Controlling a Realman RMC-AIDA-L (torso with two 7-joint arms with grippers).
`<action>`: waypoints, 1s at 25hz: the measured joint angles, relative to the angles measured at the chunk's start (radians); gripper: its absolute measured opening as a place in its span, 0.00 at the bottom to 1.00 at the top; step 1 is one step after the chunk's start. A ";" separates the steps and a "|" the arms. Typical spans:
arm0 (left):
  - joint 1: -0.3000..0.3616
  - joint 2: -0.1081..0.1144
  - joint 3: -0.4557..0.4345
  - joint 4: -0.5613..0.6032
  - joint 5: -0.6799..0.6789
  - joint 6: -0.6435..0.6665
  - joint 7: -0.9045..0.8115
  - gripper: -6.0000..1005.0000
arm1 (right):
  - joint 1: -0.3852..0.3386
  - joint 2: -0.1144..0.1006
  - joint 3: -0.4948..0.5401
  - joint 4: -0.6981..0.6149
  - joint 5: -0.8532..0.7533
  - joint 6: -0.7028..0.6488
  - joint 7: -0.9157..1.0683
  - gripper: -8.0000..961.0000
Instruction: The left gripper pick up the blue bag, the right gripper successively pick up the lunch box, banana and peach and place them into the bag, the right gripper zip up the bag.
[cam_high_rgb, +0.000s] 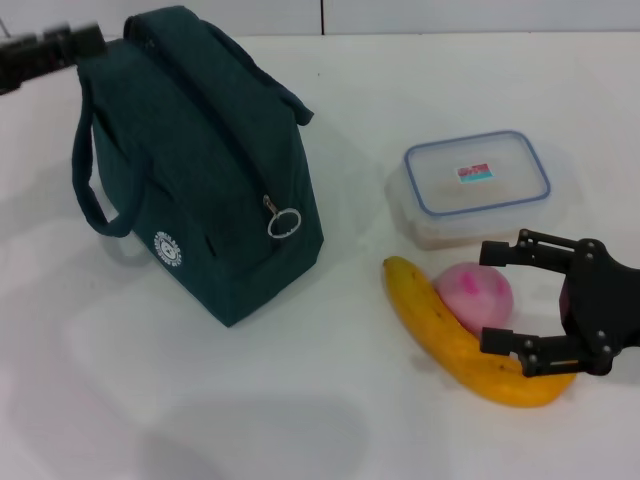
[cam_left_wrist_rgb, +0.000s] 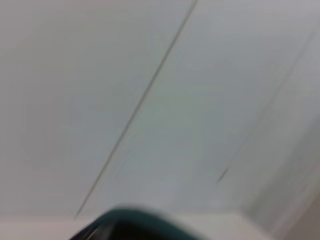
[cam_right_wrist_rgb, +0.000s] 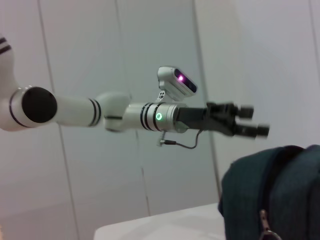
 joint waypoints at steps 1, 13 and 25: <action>-0.011 0.004 0.001 0.029 0.063 -0.010 -0.062 0.87 | -0.004 0.000 0.000 0.000 0.005 0.007 -0.001 0.91; -0.028 -0.006 0.195 0.397 0.305 0.028 -0.584 0.87 | -0.025 -0.001 0.006 0.027 0.032 0.037 -0.027 0.91; -0.089 -0.036 0.259 0.400 0.457 -0.005 -0.652 0.87 | -0.023 0.000 0.002 0.027 0.029 0.040 -0.027 0.91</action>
